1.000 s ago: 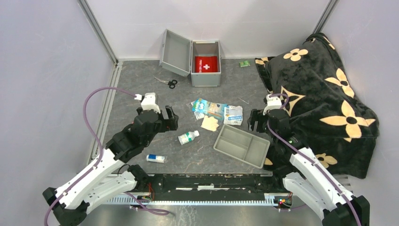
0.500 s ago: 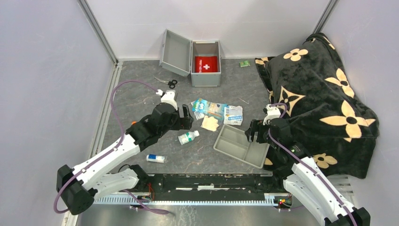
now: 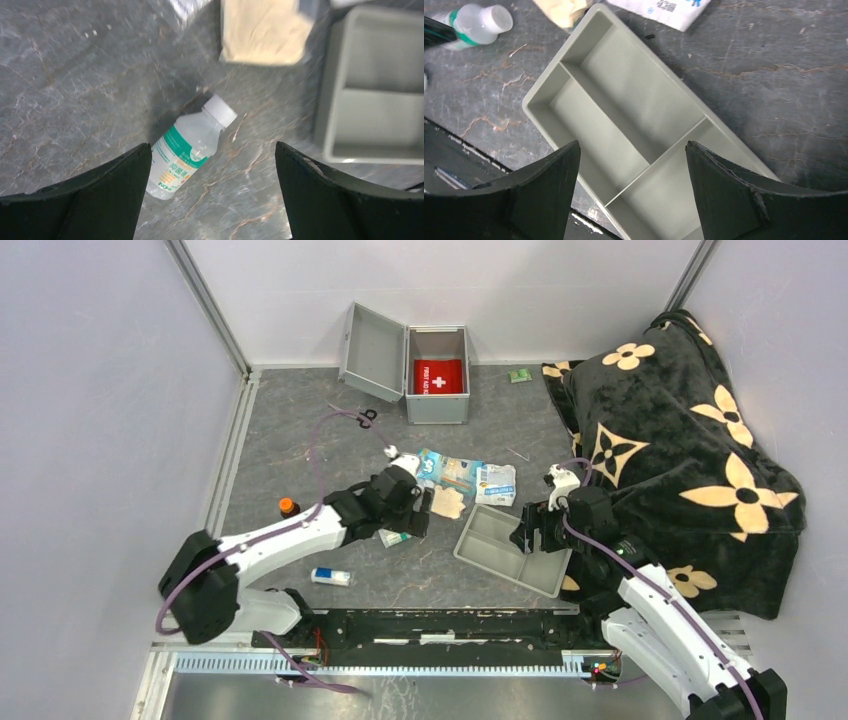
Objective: Organize the medicine kit
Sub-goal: Pick up the pill bottle at the center of the board, then place the pill bottle in the medicine box compartment.
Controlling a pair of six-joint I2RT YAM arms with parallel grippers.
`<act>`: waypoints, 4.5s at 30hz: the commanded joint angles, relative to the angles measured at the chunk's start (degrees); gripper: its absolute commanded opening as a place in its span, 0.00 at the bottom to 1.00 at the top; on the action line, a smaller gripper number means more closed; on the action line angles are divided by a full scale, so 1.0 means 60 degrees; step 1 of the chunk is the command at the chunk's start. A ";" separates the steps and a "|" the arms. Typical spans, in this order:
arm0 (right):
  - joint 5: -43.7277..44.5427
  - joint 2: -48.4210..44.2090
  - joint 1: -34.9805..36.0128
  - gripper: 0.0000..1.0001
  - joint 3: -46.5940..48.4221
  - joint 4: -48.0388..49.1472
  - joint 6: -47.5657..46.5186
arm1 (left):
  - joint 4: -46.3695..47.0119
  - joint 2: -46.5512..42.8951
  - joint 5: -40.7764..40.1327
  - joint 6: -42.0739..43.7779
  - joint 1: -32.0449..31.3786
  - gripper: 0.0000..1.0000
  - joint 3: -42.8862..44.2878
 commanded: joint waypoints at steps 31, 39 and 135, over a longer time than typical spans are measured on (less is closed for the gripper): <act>0.0434 -0.0912 -0.0013 0.84 0.1117 -0.0357 -0.0457 | -0.2384 0.3461 -0.2208 0.1327 -0.2031 0.53 0.2304; 0.2682 -0.2303 -0.0014 0.84 0.2365 -0.0614 -0.0051 | -0.0971 0.2194 -0.0890 0.2478 -0.2089 0.47 0.2964; 0.3800 -0.5256 -0.0015 0.85 0.2145 -0.0497 -0.0489 | -0.2703 -0.2190 0.1870 0.8101 -0.2490 0.67 0.0820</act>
